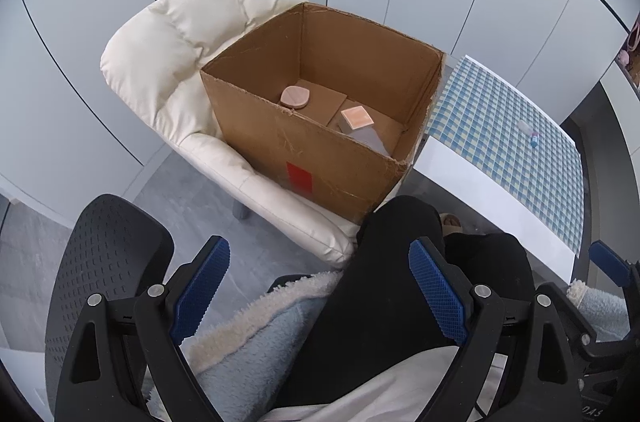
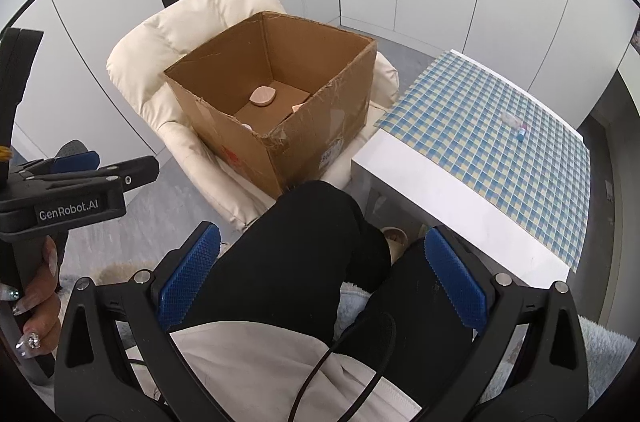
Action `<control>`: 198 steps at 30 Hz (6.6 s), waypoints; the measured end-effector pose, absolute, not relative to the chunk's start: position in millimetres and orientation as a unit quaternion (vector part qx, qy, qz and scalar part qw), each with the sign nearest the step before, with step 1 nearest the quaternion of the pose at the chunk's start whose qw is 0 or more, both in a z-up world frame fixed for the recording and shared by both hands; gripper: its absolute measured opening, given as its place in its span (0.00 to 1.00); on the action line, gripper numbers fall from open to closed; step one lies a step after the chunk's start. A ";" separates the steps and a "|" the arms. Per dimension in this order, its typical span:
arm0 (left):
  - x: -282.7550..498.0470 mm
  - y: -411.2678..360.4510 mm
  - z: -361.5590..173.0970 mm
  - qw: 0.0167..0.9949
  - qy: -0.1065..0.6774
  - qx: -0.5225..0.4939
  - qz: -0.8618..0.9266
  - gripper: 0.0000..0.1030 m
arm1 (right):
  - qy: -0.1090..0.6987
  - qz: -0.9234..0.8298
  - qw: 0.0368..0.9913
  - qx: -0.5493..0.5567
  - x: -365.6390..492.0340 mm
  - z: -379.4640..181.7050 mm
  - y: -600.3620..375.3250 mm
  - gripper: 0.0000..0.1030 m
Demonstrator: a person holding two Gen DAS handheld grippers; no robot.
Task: Organize objects
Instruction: 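Raise both open tools out of the cardboard box, then move both open tools over the checkered table toward the clear case and bottle, then grasp the pink-capped bottle with the right tool while the left tool grasps the clear case, then lift the held bottle and clear case up from the table with both tools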
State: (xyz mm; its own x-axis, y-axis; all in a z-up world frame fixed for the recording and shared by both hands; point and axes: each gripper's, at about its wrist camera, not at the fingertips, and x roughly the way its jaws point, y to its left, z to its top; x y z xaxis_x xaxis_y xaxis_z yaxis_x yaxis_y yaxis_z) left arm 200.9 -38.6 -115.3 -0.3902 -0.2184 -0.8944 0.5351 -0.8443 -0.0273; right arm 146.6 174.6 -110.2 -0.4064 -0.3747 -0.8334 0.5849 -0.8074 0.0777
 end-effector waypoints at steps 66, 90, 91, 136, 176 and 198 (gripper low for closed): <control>61.9 131.3 -142.2 0.028 0.038 0.537 -0.842 0.89 | -0.035 -0.860 0.000 0.510 109.3 -146.3 402.3 1.00; -40.9 154.5 -185.6 0.048 0.037 0.555 -0.830 0.89 | -0.058 -0.852 -0.010 0.521 15.2 -199.5 435.7 1.00; -47.6 155.4 -188.9 0.049 0.037 0.557 -0.828 0.89 | -0.059 -0.850 -0.012 0.523 8.4 -203.8 438.7 1.00; -337.2 188.4 -404.6 0.057 0.033 0.621 -0.781 0.89 | 0.269 -0.781 0.332 0.455 -358.7 -412.3 388.2 0.91; -398.8 294.8 -338.5 0.046 -0.018 0.559 -0.828 0.56 | -0.043 -0.846 -0.027 0.531 -346.9 -367.6 486.5 0.58; -358.7 268.3 -161.5 0.045 -0.030 0.502 -0.863 0.56 | -0.027 -0.875 -0.025 0.483 -315.7 -176.5 476.0 0.58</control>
State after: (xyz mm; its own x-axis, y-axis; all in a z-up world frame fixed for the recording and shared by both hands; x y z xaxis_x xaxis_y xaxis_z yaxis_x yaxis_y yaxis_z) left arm -358.7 268.3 -161.5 -0.4925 -0.1088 -0.8635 0.0480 -0.9940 0.0979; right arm -315.7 476.0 -176.5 -0.5313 0.0171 -0.8470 -0.0695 -0.9973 0.0234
